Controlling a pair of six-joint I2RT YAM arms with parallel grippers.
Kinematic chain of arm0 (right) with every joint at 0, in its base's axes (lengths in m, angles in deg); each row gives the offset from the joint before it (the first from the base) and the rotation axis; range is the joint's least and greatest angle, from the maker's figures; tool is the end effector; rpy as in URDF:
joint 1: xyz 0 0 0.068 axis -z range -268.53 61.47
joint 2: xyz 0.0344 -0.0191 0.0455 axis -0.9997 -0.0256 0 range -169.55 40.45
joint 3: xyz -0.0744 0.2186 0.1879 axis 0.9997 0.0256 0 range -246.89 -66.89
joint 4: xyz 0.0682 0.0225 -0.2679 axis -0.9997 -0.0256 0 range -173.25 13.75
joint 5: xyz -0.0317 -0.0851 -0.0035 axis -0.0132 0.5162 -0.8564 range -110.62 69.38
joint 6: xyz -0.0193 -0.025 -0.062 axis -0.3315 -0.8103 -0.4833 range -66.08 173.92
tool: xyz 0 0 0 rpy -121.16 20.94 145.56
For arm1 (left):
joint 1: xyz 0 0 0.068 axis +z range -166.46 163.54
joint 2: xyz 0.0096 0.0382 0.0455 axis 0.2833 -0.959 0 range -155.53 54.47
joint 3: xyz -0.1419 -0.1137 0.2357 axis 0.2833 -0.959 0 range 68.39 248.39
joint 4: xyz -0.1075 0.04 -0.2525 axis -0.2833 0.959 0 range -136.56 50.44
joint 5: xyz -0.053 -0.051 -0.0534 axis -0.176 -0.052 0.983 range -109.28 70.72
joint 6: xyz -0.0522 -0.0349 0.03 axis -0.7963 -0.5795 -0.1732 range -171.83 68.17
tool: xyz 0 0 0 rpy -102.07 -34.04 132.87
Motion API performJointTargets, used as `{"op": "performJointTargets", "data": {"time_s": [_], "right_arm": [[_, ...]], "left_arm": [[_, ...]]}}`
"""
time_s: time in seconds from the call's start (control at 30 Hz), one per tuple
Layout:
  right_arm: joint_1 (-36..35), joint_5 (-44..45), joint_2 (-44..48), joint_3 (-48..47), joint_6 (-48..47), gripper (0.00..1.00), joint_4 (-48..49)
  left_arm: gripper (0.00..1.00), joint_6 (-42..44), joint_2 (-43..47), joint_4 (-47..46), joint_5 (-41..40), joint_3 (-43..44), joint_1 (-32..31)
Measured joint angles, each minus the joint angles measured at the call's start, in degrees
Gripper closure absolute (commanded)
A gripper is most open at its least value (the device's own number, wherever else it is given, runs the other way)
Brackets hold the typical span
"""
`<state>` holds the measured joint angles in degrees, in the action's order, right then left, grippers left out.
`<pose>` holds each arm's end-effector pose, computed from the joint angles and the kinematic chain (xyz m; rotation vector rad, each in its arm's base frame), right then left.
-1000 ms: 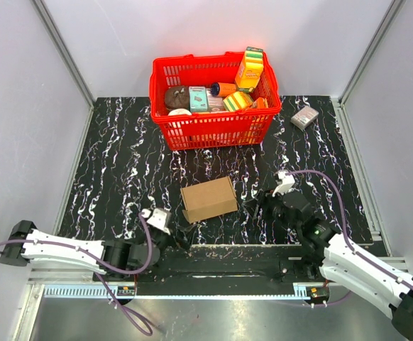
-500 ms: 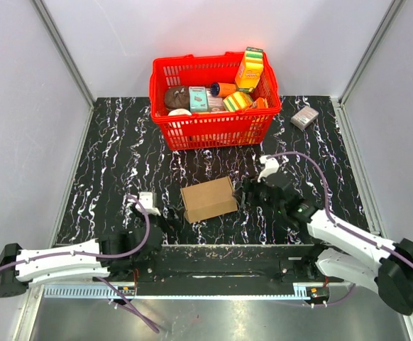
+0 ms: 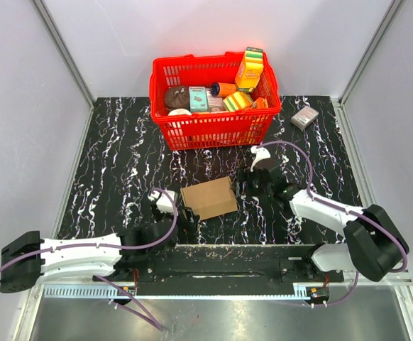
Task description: Fold the paper box
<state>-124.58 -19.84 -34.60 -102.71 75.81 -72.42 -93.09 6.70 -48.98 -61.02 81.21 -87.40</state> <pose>0.2370 0.1715 0.1986 -0.2687 2.2273 0.5475 0.0919 -0.1506 0.1646 0.1068 2.0129 -0.4781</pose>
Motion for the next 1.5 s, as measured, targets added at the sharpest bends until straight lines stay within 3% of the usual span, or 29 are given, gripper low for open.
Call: {"op": "performJointTargets", "data": {"time_s": [0.5,0.87,1.5], "right_arm": [[3.7,-7.9,-8.2,-1.9,0.3,0.21,6.2],[3.8,-10.0,-9.1,-1.9,0.4,0.22,8.9],[3.8,-14.1,-11.3,-1.9,2.0,0.3,11.4]], "left_arm": [[0.01,-2.7,-2.3,-5.3,7.2,-2.6,3.2],[0.01,-3.8,-11.7,-10.0,11.0,-1.6,4.3],[0.02,-3.1,-16.1,-17.4,17.9,0.1,6.4]]}}
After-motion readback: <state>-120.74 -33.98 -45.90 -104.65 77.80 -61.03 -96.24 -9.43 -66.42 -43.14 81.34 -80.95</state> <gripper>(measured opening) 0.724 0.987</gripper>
